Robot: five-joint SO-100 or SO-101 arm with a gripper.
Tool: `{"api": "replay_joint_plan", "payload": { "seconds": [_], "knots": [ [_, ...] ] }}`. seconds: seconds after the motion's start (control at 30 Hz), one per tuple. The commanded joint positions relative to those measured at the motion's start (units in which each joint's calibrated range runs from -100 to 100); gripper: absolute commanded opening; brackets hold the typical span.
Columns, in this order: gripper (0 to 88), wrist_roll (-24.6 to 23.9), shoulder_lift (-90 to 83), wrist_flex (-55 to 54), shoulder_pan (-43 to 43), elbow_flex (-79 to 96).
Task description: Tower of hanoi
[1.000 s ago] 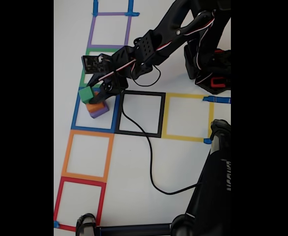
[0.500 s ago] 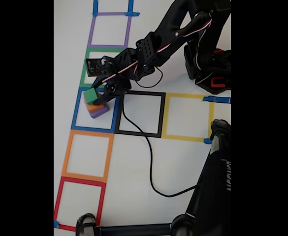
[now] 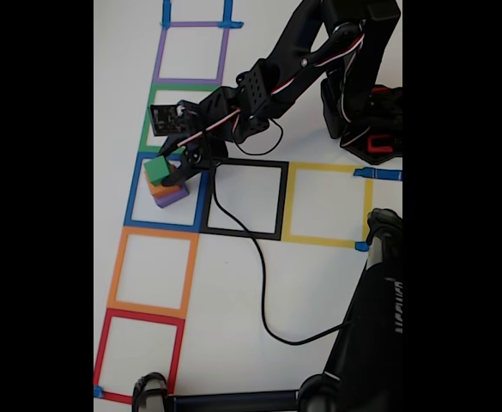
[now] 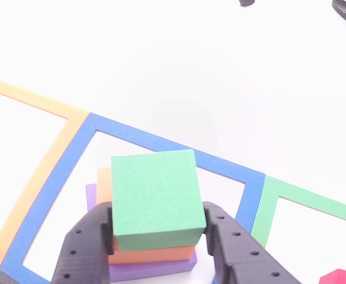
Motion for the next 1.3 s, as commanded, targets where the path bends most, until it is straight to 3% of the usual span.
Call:
{"api": "replay_joint_plan", "payload": {
  "seconds": [0.0,0.23,0.7,0.93,1.27],
  "knots": [
    [12.9,0.36,-0.25,-3.18,0.16,0.66],
    [24.9,0.36,-0.58,-6.17,-0.31,2.48],
    [25.7,0.36,-9.7,-4.23,-1.47,0.84],
    [13.7,0.36,-20.92,14.64,1.51,-5.34],
    [0.1,0.36,-37.31,60.06,10.81,-22.43]
  ]
}}
